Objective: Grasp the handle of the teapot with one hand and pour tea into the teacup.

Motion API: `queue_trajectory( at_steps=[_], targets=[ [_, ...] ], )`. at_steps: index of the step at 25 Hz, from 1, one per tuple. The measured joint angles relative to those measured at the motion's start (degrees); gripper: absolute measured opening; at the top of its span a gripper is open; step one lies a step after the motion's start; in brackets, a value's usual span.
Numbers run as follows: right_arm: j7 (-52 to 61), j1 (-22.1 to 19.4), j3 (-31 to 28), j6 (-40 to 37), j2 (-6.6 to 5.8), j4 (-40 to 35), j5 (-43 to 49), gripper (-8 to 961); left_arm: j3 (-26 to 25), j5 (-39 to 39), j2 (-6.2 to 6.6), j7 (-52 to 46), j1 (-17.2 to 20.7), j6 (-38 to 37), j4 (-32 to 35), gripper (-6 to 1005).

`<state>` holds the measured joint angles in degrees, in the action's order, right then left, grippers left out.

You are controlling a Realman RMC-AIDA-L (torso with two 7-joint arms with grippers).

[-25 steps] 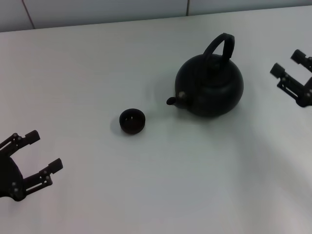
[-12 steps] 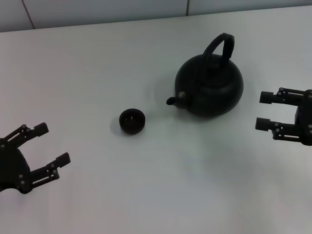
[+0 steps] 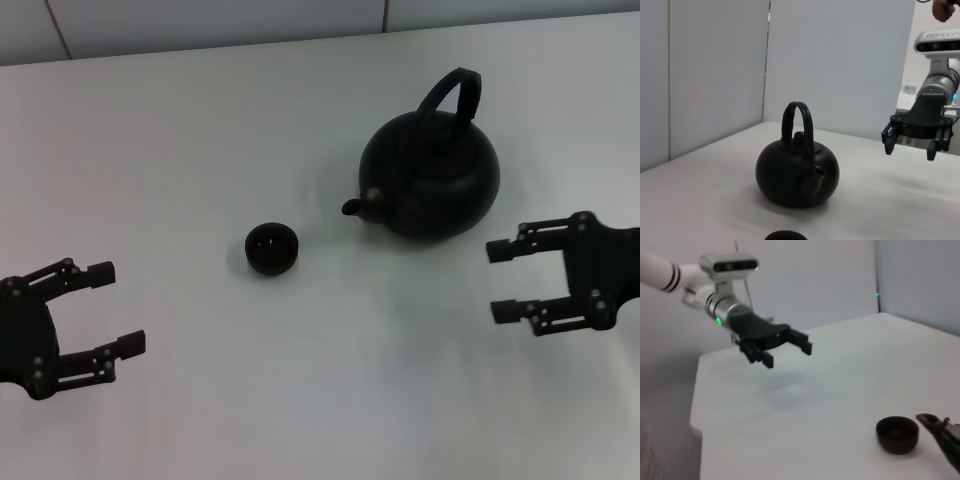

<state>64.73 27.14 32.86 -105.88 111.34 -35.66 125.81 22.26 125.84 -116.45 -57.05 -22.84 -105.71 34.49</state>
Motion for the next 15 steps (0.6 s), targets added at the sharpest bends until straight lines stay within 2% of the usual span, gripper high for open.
queue_trajectory(
  at_steps=[1,3,15],
  targets=[
    [0.0,0.0,0.0,0.0,0.00,0.0,0.0,688,0.1,0.0,-0.04,-0.1,-0.1,0.0,0.2,862],
    [-0.2,0.1,0.5,0.3,0.86,-1.0,0.3,688,0.1,0.0,-0.12,-0.1,-0.2,-0.1,0.3,862],
    [-0.4,0.3,0.5,1.3,1.56,-1.1,0.4,688,0.8,0.1,0.01,-0.6,-1.1,-0.2,0.5,862]
  ],
)
